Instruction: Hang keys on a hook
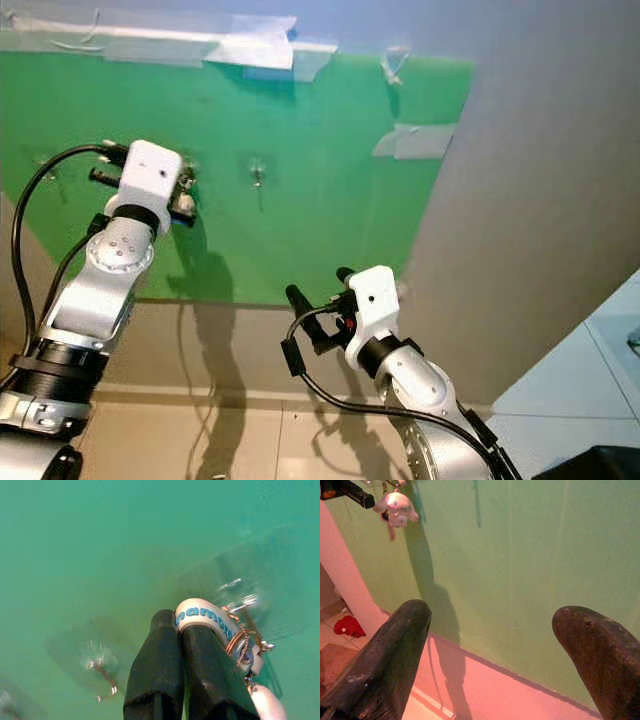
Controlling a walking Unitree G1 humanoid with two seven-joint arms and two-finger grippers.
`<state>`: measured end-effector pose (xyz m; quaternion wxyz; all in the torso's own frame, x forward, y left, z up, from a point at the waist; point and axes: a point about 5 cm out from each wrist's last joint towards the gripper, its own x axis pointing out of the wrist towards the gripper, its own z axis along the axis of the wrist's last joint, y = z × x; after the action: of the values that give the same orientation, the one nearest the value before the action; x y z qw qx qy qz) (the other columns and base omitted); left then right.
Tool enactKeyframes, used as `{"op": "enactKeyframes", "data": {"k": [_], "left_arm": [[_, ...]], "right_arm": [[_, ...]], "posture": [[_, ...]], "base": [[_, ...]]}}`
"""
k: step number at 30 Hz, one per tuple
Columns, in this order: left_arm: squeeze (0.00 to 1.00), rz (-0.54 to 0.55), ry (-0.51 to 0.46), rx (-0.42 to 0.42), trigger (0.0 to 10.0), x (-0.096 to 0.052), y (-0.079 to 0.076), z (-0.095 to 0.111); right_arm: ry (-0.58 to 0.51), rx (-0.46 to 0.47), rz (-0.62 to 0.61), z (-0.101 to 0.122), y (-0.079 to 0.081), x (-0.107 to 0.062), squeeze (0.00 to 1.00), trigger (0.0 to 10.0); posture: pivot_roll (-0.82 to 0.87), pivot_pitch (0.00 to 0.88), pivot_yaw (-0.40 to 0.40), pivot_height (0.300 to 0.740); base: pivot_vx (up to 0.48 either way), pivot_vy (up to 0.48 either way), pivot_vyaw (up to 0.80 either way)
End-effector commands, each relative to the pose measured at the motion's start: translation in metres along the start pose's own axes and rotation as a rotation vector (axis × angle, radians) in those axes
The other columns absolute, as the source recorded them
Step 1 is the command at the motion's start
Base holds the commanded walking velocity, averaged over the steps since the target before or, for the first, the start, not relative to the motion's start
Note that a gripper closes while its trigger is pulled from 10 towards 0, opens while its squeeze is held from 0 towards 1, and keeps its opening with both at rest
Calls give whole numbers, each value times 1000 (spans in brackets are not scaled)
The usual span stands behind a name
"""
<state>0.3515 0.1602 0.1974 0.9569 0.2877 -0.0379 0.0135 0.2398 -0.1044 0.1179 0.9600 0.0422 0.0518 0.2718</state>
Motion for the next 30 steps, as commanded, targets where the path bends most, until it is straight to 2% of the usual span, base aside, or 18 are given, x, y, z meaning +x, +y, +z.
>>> {"op": "enactKeyframes", "data": {"k": [1, 7, 10, 11, 12, 13, 14, 18, 20, 24, 30], "left_arm": [[0, -71, -85, 70, 0, 2, -13, 16], [0, -65, -168, 183, 0, 0, -14, 25], [0, -44, -243, 276, 0, -2, -12, 34], [0, -44, -243, 276, 0, -2, -12, 34], [0, -27, -301, 389, 0, -3, -13, 40], [0, -29, -315, 397, 0, -4, -14, 41], [0, -33, -345, 443, 0, -6, -17, 44], [0, -56, -390, 489, 0, -9, -22, 46], [0, -80, -422, 543, 0, -13, -28, 45], [0, -96, -418, 567, 0, -16, -31, 40], [0, -96, -379, 486, 0, -15, -29, 35]], "right_arm": [[-5, -4, 11, 3, 1, 2, 0, 10000], [-7, -4, 8, 3, 0, 2, 0, 10000], [-7, -5, 9, 3, 0, 2, 0, 10000], [-7, -5, 9, 3, 0, 2, 0, 10000], [-6, -5, 10, 3, -1, 2, 0, 10000], [-5, -6, 11, 3, -1, 2, 0, 10000], [-5, -6, 12, 3, -1, 2, 0, 10000], [-4, -7, 15, 3, -1, 2, 0, 10000], [-2, -7, 17, 3, 0, 2, 0, 10000], [1, -6, 21, 2, 0, 1, 0, 10000], [3, -6, 21, 2, 0, 1, 0, 10000]], "posture": [[-36, 0, 21, 740], [-39, 0, 24, 740], [-38, 0, 22, 740], [-38, 0, 22, 740], [-37, 0, 21, 740], [-37, 0, 20, 740], [-37, 0, 19, 740], [-35, 0, 16, 740], [-34, 0, 16, 740], [-34, 0, 14, 740], [-35, 0, 14, 740]], "base": [[0, 0, 0], [0, 0, 0], [0, 0, 0], [0, 0, 0], [0, 0, 0], [0, 0, 0], [0, 0, 0], [0, 0, 0], [0, 0, 0], [0, 0, 0], [0, 0, 0]]}}
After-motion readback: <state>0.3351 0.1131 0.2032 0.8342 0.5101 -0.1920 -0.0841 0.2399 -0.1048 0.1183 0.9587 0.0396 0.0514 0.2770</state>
